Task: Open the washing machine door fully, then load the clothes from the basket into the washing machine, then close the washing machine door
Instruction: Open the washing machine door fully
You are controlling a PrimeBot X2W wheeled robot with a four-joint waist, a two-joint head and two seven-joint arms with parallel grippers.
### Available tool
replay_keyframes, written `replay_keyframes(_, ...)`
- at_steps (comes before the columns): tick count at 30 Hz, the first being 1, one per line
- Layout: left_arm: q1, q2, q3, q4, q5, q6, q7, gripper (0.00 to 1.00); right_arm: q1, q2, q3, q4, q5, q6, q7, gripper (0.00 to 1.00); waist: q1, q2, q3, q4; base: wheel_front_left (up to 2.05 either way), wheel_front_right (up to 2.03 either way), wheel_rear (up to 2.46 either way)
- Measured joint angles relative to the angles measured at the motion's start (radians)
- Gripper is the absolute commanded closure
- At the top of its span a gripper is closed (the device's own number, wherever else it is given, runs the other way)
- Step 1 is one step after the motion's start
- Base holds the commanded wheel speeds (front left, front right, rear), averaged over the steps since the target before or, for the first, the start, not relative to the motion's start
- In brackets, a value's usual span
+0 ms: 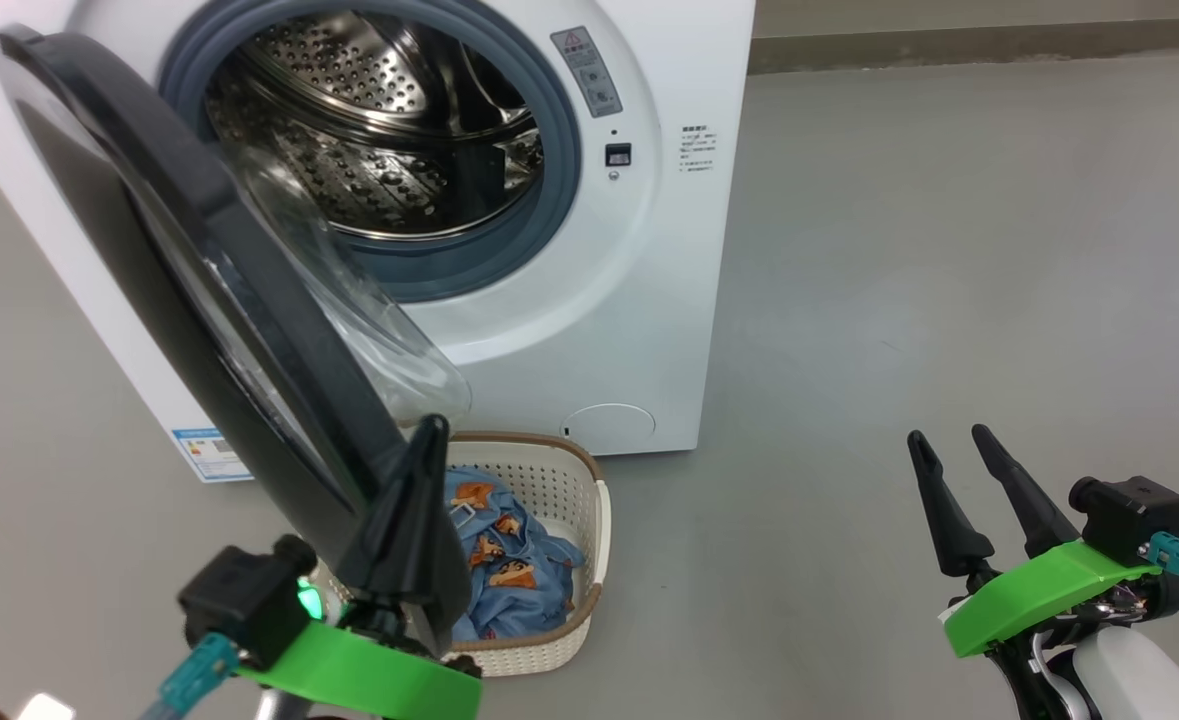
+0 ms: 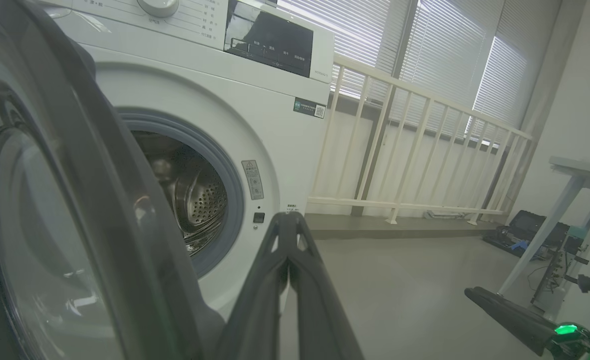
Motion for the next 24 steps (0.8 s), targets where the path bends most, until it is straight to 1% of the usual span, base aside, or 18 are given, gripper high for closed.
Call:
replay_keyframes(4, 0.000, -0.021, -0.023, 0.071, -0.018, -0.010, 0.003, 1.00, 0.000, 0.001, 0.003, 0.000, 0.000, 0.000, 0.000, 0.00, 0.0000, 0.0000, 0.004, -0.015, 0.00, 0.00, 0.00)
replay_keyframes(10, -0.001, -0.026, -0.035, 0.153, -0.037, -0.013, 0.004, 1.00, -0.001, 0.004, 0.008, 0.003, 0.000, 0.000, 0.000, 0.00, 0.0000, 0.0000, 0.009, -0.035, 0.00, 0.00, 0.00)
replay_keyframes(12, -0.001, -0.028, -0.035, 0.201, -0.043, -0.016, 0.003, 1.00, -0.002, 0.005, 0.015, 0.004, 0.000, 0.000, 0.000, 0.00, 0.0000, 0.0000, 0.012, -0.047, 0.00, 0.00, 0.00)
replay_keyframes(18, -0.004, -0.037, -0.018, 0.290, -0.060, -0.008, -0.018, 1.00, -0.002, 0.006, 0.017, 0.005, 0.000, 0.000, 0.000, 0.00, 0.0000, 0.0000, 0.022, -0.061, 0.00, 0.00, 0.00)
replay_keyframes(24, -0.028, -0.046, 0.010, 0.324, -0.072, 0.002, -0.046, 1.00, -0.002, 0.006, 0.017, 0.010, 0.000, 0.000, 0.000, 0.00, 0.0000, 0.0000, 0.023, -0.052, 0.00, 0.00, 0.00)
